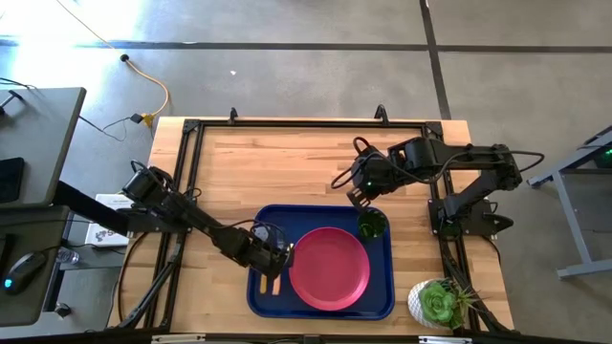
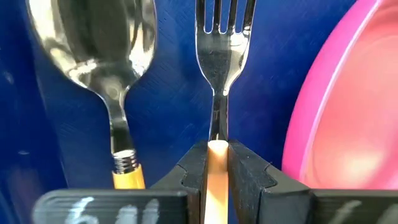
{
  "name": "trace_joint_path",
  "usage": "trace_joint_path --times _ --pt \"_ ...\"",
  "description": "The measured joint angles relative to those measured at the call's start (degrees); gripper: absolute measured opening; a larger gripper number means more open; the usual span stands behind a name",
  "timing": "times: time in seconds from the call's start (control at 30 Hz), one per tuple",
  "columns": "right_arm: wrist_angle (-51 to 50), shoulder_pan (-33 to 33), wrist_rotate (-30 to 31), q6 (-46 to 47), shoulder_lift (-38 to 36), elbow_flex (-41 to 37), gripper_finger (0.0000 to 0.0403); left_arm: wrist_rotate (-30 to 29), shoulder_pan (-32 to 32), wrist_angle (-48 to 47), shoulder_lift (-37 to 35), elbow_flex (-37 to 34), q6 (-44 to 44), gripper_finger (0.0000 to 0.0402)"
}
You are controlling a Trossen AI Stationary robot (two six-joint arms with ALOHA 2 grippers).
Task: Pick and place plate/cup/fork/spoon on tray
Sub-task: Put the yellow fork on the serving tray between the yellow spoon and pink plate
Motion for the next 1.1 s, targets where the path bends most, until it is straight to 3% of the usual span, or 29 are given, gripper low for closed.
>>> trace_joint_path --times 1.1 --pt "0.0 0.0 0.2 -1.5 0.0 0.0 0.0063 1.9 1.1 -0.6 0.4 0.0 0.1 0.0071"
